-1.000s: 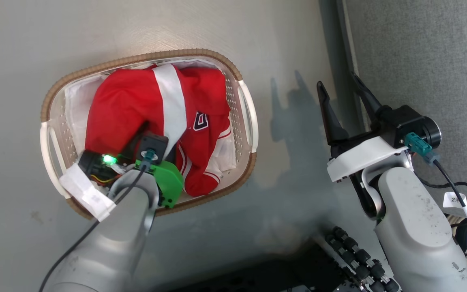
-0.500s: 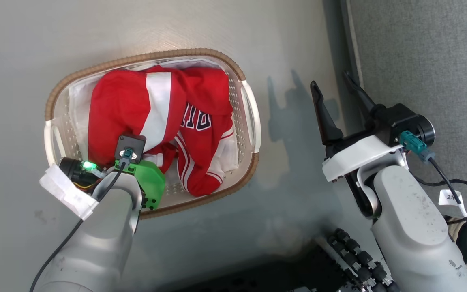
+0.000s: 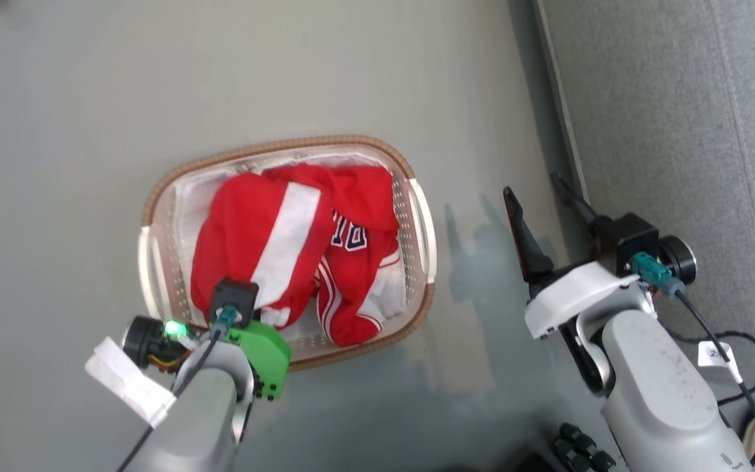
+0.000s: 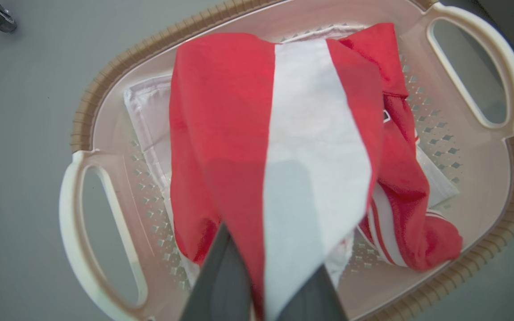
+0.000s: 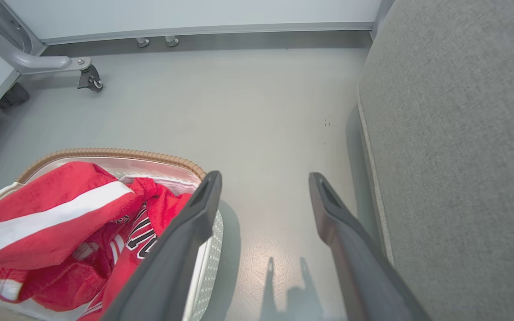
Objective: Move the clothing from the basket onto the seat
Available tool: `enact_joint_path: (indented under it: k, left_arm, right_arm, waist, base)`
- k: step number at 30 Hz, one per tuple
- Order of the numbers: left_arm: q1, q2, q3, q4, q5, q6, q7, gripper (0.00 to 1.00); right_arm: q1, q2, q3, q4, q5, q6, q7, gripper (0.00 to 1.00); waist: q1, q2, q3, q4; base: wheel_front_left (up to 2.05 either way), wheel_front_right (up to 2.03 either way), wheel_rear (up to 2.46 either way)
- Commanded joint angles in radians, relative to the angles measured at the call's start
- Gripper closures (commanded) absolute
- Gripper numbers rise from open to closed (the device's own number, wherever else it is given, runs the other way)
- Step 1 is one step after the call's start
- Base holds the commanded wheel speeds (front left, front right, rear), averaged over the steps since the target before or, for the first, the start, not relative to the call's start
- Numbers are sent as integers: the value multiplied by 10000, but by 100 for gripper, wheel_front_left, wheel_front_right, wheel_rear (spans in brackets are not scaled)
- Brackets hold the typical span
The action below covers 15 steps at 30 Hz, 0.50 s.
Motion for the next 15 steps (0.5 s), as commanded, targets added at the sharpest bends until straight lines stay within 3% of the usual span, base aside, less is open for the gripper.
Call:
enact_joint_path:
  k: [1, 15]
  left_arm:
    - [457, -31, 75, -187, -4, -47, -10, 100]
    - [2757, -157, 1002, -2972, 189, -448, -12, 100]
  right_arm:
    - [317, -54, -6, 100, 59, -7, -43, 0]
    - [1795, -54, 109, 453, -203, -7, -42, 0]
  waist:
    - [0, 0, -1295, 637]
    - [0, 0, -4014, 1458]
  base:
    - [0, 0, 0]
    - [0, 0, 0]
